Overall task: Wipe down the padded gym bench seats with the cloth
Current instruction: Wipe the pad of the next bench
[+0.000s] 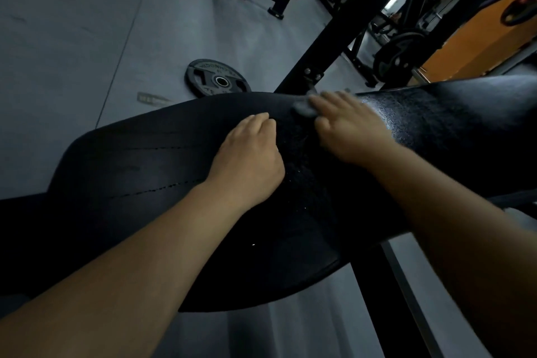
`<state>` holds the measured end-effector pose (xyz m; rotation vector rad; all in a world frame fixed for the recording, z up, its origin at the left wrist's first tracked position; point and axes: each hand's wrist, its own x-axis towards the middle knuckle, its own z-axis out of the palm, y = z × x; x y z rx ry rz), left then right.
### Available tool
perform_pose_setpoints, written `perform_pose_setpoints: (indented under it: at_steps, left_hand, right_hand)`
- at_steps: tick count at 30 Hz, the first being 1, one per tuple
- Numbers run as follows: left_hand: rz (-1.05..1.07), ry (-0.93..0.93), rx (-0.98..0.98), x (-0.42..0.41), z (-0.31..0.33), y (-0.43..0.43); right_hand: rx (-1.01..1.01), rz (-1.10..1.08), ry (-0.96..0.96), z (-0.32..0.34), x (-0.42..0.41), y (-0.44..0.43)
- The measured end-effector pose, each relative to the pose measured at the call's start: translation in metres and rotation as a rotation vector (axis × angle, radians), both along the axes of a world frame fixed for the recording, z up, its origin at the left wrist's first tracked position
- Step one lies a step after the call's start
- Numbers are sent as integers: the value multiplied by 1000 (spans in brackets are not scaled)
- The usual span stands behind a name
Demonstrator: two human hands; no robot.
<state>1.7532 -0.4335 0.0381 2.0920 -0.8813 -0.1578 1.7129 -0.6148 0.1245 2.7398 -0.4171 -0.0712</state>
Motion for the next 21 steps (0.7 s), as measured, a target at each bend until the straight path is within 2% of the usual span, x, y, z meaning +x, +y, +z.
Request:
perform_pose_setpoints:
  at_steps: [2,4,7,9,12,14,17,19,21]
  left_hand:
    - [-6,18,6,-1,0,0]
    - [-13,12,14,-2,1,-1]
    - [-18,-17,31,0,1,0]
    - [-21,-16,30,3,0,0]
    - [-18,-22,32,1,-2,0]
    - [-10,-20,25,-1,-2,-1]
    - [12,-41,3,1,-5,-1]
    - [27,-61,-12,2,-7,-2]
    - [24,-63,-21,1,-8,-3]
  right_hand:
    - [-17,-137,-45,-1,23,-3]
    - [-17,-80,-21,-15,33,20]
    - [8,145,97,-19,-2,43]
    - [32,86,120,-2,-17,20]
    - [-5,-96,6,7,10,-9]
    - [-33,-70,-3,-4,25,10]
    - [-3,127,90,-19,-3,47]
    - [59,122,139,-10,-30,47]
    - [60,39,106,1,-25,26]
